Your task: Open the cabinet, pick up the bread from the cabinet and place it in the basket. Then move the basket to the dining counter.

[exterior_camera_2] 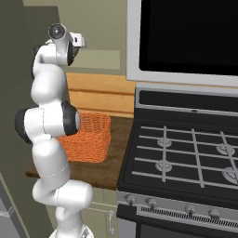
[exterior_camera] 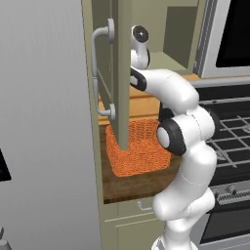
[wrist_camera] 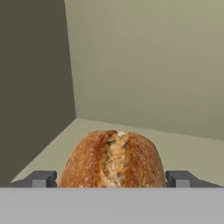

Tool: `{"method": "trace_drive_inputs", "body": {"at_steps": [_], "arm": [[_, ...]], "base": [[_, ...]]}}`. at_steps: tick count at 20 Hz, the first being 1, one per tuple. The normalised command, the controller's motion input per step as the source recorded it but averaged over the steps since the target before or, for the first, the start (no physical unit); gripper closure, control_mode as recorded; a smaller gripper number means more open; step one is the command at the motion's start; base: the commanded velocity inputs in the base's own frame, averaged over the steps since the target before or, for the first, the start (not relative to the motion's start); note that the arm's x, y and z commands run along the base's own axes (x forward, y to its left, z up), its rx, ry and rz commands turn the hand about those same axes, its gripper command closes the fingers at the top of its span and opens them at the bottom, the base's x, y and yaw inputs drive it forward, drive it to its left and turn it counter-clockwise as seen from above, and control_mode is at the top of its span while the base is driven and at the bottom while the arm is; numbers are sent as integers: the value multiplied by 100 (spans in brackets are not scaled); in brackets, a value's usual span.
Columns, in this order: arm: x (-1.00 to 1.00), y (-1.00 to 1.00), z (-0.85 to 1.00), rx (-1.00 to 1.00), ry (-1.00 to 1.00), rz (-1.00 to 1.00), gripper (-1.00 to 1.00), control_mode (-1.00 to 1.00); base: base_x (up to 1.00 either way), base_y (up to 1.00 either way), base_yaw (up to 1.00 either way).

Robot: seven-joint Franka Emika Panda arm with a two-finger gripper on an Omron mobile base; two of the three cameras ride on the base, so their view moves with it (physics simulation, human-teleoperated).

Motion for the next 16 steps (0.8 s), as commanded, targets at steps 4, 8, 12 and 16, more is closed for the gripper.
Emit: {"method": "trace_drive_inputs", "body": {"at_steps": [4,8,12,16], "arm": [[-65,-47,22,14,-2,-4,100,-100],[-100,-48,18,7,-16,-6,100,-100],[-100,-50,17,6,-12,-3,100,-100],[-100,-42,32,6,-2,-1,100,-100]], "base": [[0,0,0],[0,0,0],[0,0,0],[0,0,0]]}}
